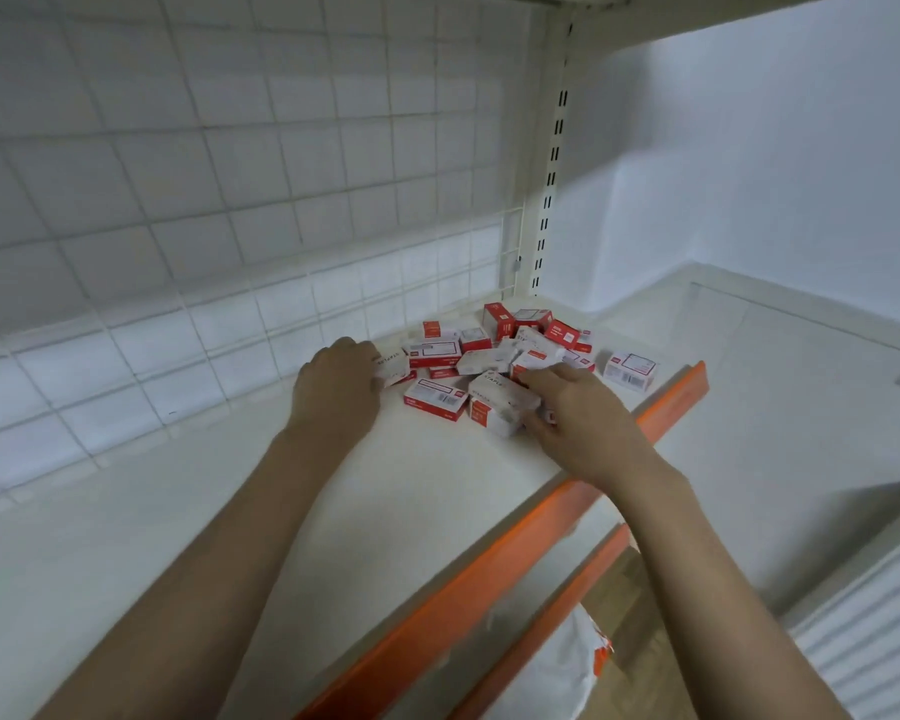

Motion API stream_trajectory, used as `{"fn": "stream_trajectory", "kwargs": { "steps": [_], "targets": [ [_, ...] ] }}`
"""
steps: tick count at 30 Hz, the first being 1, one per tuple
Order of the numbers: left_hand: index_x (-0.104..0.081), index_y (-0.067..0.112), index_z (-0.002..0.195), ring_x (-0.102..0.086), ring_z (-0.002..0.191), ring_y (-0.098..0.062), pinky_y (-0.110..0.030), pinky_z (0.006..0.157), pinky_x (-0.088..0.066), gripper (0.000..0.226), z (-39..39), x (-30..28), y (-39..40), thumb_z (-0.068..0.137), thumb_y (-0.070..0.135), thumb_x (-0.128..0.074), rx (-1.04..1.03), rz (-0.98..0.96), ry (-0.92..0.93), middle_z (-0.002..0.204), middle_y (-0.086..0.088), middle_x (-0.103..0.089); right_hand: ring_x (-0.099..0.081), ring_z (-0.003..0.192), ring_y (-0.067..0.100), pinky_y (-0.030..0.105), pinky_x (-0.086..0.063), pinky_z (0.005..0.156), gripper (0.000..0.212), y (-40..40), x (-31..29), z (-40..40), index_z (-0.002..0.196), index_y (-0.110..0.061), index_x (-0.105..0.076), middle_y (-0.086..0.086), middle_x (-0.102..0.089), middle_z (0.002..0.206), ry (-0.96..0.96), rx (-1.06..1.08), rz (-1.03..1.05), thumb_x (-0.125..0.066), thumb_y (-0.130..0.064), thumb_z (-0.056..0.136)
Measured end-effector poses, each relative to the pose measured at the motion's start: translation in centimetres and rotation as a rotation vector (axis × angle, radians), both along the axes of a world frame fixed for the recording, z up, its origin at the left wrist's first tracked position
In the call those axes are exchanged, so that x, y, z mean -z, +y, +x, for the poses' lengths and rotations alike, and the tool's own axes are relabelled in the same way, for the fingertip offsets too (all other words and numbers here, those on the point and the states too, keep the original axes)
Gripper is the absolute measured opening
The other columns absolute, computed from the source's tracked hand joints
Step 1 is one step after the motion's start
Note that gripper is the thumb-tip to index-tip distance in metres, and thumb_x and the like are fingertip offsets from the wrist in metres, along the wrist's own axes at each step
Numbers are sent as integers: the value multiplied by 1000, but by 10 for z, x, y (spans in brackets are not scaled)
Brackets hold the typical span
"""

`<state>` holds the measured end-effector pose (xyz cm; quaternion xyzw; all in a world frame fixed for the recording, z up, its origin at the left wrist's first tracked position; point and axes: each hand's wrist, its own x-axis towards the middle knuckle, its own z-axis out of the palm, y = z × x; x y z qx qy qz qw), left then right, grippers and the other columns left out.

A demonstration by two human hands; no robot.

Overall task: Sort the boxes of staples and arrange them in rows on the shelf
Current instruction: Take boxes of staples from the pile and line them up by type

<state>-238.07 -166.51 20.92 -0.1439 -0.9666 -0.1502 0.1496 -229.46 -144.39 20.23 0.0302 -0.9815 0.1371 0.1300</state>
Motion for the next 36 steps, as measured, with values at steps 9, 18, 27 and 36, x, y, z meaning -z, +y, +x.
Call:
{"fn": "stream_trajectory", "kwargs": {
  "steps": [9,18,27,36],
  "targets": [
    [-62,14,103,-41,73,-11,-18,57,-25,15,83,4,2,90,18,-56,45,265,56,84,5,-47,-51,69,11,23,-42,57,23,-11,-11,-47,94,-12,-60,-1,-55,85,-208,74,68,-53,-33,88],
    [-48,14,104,-60,79,-28,-36,65,-46,12,130,13,11,93,16,-51,-62,432,30,99,-5,-66,-54,91,25,34,-50,76,31,-15,6,-36,103,-3,-54,10,-53,98,-130,75,34,-53,-30,88],
    [-40,22,107,-49,60,-5,-11,52,-37,17,158,28,0,95,12,-47,-178,655,6,77,6,-56,-44,108,30,36,-40,91,36,-19,20,-19,119,1,-43,18,-45,118,-35,18,-116,-51,-20,91],
    [-23,49,135,-60,98,-28,-35,88,-50,58,187,33,-25,96,11,-43,-301,749,8,126,-2,-54,-42,122,28,39,-39,99,50,-49,24,6,134,-6,-35,12,-46,130,92,-169,-307,-55,-17,90]
  ]
}}
